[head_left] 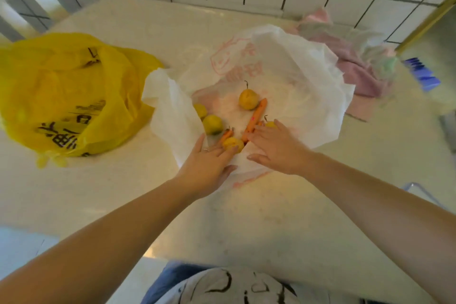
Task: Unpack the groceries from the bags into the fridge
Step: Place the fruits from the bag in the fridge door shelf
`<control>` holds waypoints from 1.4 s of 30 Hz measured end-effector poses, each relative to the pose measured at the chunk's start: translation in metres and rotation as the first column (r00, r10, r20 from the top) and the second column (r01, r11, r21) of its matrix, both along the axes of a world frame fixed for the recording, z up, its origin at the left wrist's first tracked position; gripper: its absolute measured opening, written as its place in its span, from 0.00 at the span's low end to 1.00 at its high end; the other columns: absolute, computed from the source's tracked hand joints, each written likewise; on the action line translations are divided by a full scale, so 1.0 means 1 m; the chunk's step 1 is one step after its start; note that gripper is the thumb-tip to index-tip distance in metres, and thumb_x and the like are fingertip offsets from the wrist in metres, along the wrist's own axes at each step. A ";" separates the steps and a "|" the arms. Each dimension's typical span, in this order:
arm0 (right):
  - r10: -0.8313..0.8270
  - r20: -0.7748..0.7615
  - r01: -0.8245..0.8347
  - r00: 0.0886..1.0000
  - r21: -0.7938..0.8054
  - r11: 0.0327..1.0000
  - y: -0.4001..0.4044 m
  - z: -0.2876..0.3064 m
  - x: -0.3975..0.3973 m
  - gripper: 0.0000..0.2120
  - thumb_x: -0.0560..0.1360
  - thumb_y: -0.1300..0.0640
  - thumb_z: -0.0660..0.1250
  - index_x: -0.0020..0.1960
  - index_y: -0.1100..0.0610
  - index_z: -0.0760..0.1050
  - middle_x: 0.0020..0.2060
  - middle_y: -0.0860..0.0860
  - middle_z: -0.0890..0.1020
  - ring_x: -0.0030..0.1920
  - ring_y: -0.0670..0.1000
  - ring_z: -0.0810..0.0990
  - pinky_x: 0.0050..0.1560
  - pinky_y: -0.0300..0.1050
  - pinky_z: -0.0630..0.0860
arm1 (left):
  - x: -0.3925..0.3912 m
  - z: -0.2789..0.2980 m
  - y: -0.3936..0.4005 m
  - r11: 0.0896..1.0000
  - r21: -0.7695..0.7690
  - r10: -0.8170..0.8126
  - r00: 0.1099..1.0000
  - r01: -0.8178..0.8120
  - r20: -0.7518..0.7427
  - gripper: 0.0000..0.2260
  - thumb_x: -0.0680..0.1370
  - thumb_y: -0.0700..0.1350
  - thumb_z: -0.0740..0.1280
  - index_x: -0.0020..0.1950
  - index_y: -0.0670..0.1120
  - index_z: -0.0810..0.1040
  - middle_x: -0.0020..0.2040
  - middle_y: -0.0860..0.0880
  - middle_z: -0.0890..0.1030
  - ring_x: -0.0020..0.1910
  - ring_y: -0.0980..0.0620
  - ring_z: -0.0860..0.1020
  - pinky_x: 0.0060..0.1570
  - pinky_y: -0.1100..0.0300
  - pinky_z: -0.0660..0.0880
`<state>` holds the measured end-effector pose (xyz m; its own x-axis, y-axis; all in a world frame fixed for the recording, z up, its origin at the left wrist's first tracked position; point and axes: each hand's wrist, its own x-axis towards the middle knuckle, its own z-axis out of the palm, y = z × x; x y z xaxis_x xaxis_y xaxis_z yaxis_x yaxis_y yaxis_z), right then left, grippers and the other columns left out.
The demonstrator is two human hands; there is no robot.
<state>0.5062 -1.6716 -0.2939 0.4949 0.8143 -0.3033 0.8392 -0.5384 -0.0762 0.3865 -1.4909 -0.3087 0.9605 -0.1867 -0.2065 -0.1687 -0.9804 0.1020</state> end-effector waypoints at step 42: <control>-0.307 -0.122 0.328 0.944 0.227 0.917 -0.051 -0.029 0.004 0.24 0.76 0.48 0.64 0.71 0.47 0.66 0.64 0.48 0.70 0.63 0.52 0.70 0.59 0.45 0.68 | 0.021 -0.022 -0.031 0.946 -0.212 0.257 0.966 -0.244 0.034 0.24 0.80 0.47 0.59 0.75 0.48 0.58 0.77 0.48 0.54 0.76 0.49 0.52 0.70 0.54 0.59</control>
<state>0.5100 -1.7231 -0.3233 0.7214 0.6718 -0.1681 0.6123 -0.7322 -0.2982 0.4079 -1.5215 -0.3304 0.9911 0.0293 -0.1299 0.0676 -0.9511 0.3015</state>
